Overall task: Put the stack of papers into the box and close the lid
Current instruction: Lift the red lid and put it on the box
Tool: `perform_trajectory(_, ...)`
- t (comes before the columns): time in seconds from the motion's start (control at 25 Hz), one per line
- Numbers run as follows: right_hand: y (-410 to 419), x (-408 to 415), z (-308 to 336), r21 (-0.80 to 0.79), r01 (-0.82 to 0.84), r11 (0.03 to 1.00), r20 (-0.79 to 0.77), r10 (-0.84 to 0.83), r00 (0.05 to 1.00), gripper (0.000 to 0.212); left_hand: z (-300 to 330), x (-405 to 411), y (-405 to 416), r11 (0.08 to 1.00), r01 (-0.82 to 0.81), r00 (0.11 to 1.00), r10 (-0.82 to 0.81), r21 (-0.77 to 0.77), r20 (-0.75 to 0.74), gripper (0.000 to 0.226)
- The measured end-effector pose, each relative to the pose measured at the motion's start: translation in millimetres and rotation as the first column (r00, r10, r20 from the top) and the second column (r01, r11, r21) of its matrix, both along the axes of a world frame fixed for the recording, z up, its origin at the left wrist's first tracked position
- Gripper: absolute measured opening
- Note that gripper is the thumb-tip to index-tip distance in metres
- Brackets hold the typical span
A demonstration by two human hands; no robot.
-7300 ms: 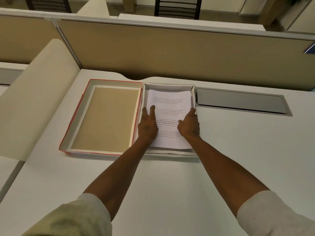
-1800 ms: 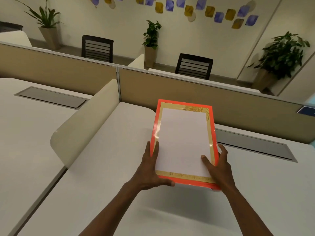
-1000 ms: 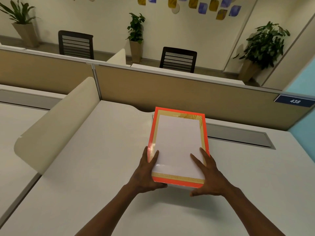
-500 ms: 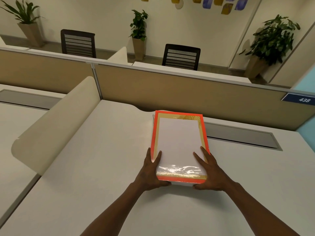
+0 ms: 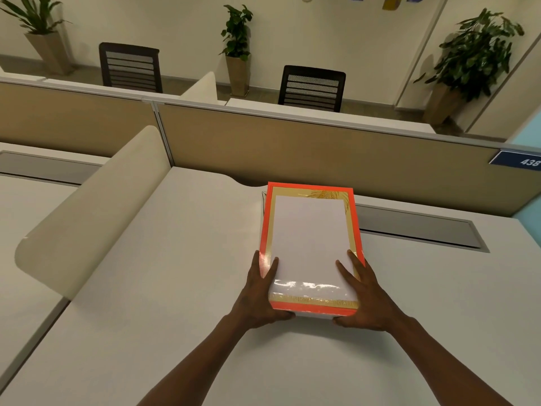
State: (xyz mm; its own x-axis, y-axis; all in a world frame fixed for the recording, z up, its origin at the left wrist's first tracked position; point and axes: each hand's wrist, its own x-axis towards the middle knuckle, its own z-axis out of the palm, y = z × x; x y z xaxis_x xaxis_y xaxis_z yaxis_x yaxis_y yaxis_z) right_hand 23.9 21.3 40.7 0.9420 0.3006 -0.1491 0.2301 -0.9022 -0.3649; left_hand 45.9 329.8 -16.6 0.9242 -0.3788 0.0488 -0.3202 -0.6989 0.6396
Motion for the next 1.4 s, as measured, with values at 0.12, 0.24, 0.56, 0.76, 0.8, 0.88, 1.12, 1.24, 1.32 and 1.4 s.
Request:
perform_trajectory(0.12, -0.1, -9.7, -2.1, 0.019, -0.003, 1.000, 0.033, 0.002, 0.999, 0.134, -4.1, -8.8, 0.5, 1.000, -0.006, 1.000, 0.007, -0.017, 0.021, 0.132)
perform_trajectory(0.24, -2.5, -16.5, -4.2, 0.019, -0.008, 1.000, 0.047, 0.008, 0.999, 0.134, -7.8, -18.5, -2.4, 1.000, -0.026, 0.999, 0.026, -0.008, 0.025, 0.134)
perform_trajectory(0.56, -21.1, -21.6, -10.1, 0.000, -0.018, 1.000, 0.055, 0.018, 0.998, 0.136, -8.2, -30.8, -20.2, 0.998, -0.052, 0.994, 0.054, -0.027, 0.093, 0.132)
perform_trajectory(0.76, -22.1, -11.6, -8.3, -0.016, -0.046, 0.999, 0.045, 0.047, 0.998, 0.136, -4.4, -29.6, -23.2, 0.996, -0.084, 0.991, 0.088, -0.041, 0.102, 0.128)
perform_trajectory(0.8, -22.1, -6.9, -5.4, -0.020, -0.057, 0.998, 0.044, 0.058, 0.997, 0.137, -3.7, -29.2, -23.5, 0.994, -0.101, 0.990, 0.105, -0.042, 0.094, 0.127)
perform_trajectory(0.88, -22.4, 3.9, 1.0, -0.033, -0.084, 0.996, 0.046, 0.086, 0.995, 0.137, -1.2, -27.6, -24.9, 0.991, -0.125, 0.989, 0.129, -0.054, 0.077, 0.126)
perform_trajectory(1.12, -23.1, 28.7, 7.3, -0.049, -0.097, 0.994, -0.007, 0.096, 0.995, 0.137, 8.1, -9.2, -25.6, 0.994, -0.111, 0.993, 0.111, -0.001, 0.042, 0.132)
perform_trajectory(1.24, -23.7, 39.4, 7.3, -0.064, -0.100, 0.993, -0.031, 0.099, 0.995, 0.138, 9.3, -2.1, -27.3, 0.992, -0.125, 0.992, 0.125, 0.021, 0.009, 0.134)
perform_trajectory(1.32, -23.9, 45.8, 7.3, -0.067, -0.103, 0.992, -0.050, 0.099, 0.994, 0.140, 8.9, 1.7, -28.6, 0.989, -0.141, 0.990, 0.142, 0.038, -0.021, 0.135)
perform_trajectory(1.4, -24.2, 50.5, 5.6, -0.067, -0.108, 0.992, -0.075, 0.103, 0.992, 0.140, 7.8, 4.7, -29.1, 0.987, -0.151, 0.987, 0.154, 0.055, -0.050, 0.137)
